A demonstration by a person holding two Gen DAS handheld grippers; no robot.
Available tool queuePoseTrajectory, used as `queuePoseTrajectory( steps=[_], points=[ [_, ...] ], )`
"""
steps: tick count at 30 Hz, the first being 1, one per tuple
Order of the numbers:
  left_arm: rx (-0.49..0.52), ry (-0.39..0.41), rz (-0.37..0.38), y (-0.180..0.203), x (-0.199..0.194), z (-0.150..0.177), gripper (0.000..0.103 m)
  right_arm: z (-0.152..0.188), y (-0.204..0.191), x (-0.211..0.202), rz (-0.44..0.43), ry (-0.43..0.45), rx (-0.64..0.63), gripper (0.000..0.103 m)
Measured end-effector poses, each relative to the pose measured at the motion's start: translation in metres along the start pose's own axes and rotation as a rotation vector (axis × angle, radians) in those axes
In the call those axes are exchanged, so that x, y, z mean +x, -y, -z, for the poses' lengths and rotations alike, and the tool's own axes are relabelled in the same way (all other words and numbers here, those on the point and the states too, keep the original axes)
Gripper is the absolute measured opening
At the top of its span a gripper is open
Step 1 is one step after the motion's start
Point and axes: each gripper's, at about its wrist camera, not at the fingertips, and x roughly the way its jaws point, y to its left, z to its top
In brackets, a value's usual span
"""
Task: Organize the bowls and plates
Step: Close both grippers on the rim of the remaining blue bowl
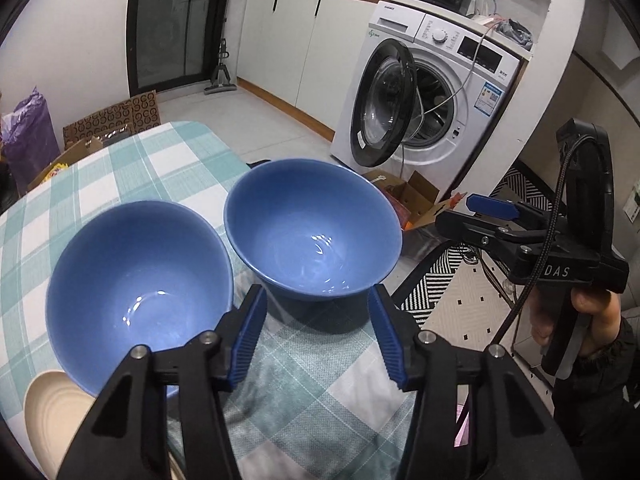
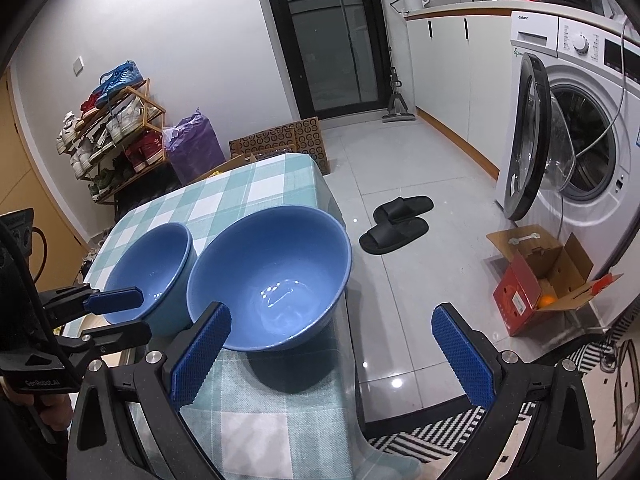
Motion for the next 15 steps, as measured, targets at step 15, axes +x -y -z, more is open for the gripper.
queuePoseTrajectory(
  steps=[15],
  points=[
    [-0.09, -0.08, -0.022, 0.001, 0.025, 0.0, 0.052, -0.001, 0.003, 0.026, -0.044, -0.04, 0.014, 0.102]
  ],
)
